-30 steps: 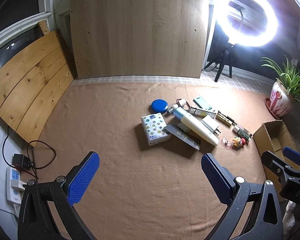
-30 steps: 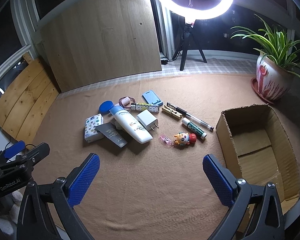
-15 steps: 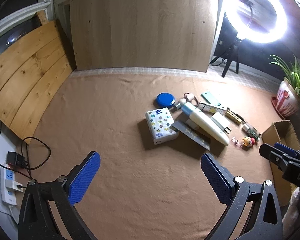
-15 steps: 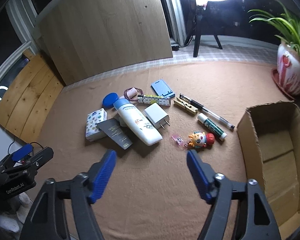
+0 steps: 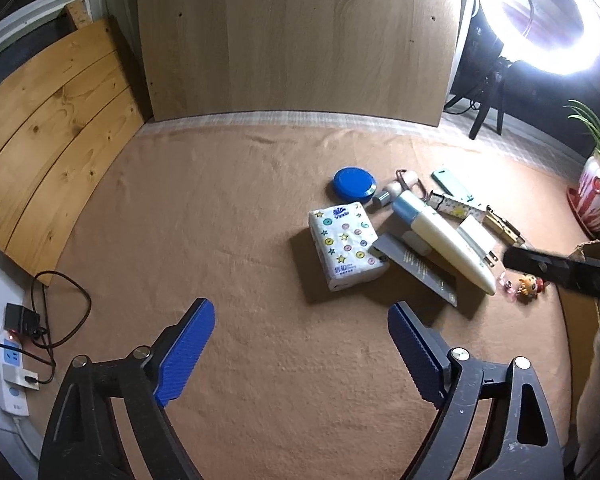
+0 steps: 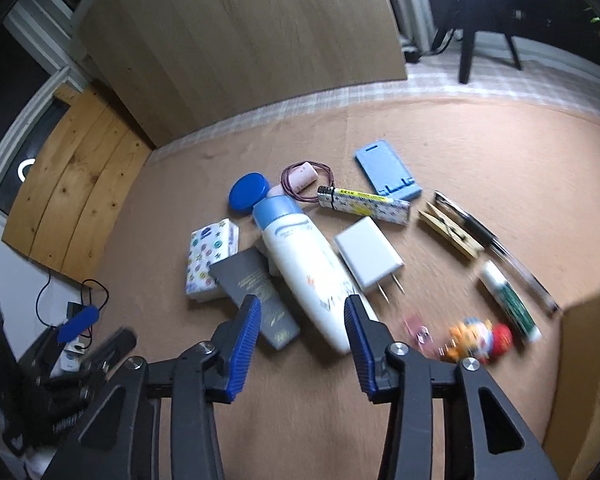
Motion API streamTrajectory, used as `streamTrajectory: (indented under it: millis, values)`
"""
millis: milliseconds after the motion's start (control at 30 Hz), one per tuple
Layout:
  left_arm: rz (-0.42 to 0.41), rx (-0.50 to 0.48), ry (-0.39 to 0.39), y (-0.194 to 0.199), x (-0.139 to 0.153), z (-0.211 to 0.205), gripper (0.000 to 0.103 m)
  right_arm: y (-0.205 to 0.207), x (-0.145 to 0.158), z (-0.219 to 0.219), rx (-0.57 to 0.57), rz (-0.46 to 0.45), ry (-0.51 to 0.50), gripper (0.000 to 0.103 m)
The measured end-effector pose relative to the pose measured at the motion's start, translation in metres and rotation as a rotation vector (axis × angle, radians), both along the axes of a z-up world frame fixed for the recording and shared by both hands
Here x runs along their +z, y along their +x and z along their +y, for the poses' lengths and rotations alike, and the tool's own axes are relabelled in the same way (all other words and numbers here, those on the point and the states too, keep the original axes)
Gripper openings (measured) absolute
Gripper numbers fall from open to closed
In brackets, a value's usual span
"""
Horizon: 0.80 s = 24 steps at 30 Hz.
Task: Organize objects
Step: 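Move the right tool toward the white sunscreen bottle, then close the right tool on the white sunscreen bottle and lift it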
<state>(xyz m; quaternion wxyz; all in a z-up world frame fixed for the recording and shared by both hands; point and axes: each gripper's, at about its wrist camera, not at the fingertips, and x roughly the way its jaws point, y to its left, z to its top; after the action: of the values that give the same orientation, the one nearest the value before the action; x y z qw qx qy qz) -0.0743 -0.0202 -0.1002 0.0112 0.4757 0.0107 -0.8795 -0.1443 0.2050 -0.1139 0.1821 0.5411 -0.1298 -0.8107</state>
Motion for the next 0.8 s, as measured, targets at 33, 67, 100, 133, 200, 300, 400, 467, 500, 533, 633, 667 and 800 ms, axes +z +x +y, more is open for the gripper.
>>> streamTrajectory:
  millis: [33,67,100,133,200,300,400,467,500,533,633,667,800]
  values:
    - [-0.003,0.004,0.001,0.0,-0.001,-0.001,0.09,-0.007,-0.003,-0.003,0.014,-0.01,-0.009,0.036]
    - [-0.004,0.01,0.0,0.001,-0.002,-0.003,0.09,-0.014,-0.006,-0.006,0.026,-0.021,-0.012,0.035]
    - [-0.003,0.015,0.0,0.003,-0.003,-0.005,0.089,-0.02,-0.009,-0.008,0.034,-0.028,-0.011,0.035]
    - [-0.003,0.024,0.0,0.004,-0.003,-0.008,0.089,-0.028,-0.013,-0.011,0.05,-0.039,-0.014,0.034]
    - [-0.004,0.043,-0.001,0.008,-0.003,-0.014,0.089,-0.038,-0.018,-0.016,0.068,-0.054,-0.022,0.034]
    - [-0.007,0.075,0.003,0.016,-0.004,-0.026,0.088,-0.054,-0.026,-0.025,0.096,-0.073,-0.029,0.034]
    - [-0.011,0.107,0.006,0.025,-0.005,-0.036,0.088,-0.066,-0.035,-0.035,0.117,-0.089,-0.007,0.034]
    - [-0.015,0.127,0.01,0.031,-0.005,-0.043,0.088,-0.073,-0.038,-0.04,0.133,-0.085,0.018,0.034]
    - [-0.014,0.136,0.009,0.033,-0.005,-0.046,0.088,-0.076,-0.04,-0.042,0.14,-0.084,0.028,0.034]
    - [-0.014,0.146,0.009,0.036,-0.005,-0.049,0.088,-0.079,-0.041,-0.041,0.142,-0.085,0.031,0.034]
    - [-0.011,0.171,0.009,0.044,-0.003,-0.057,0.088,-0.086,-0.047,-0.039,0.141,-0.098,0.019,0.037]
    - [-0.012,0.178,0.008,0.047,-0.003,-0.058,0.088,-0.086,-0.048,-0.038,0.137,-0.102,0.01,0.037]
    - [-0.013,0.195,0.008,0.052,-0.001,-0.061,0.088,-0.083,-0.049,-0.04,0.14,-0.116,-0.01,0.037]
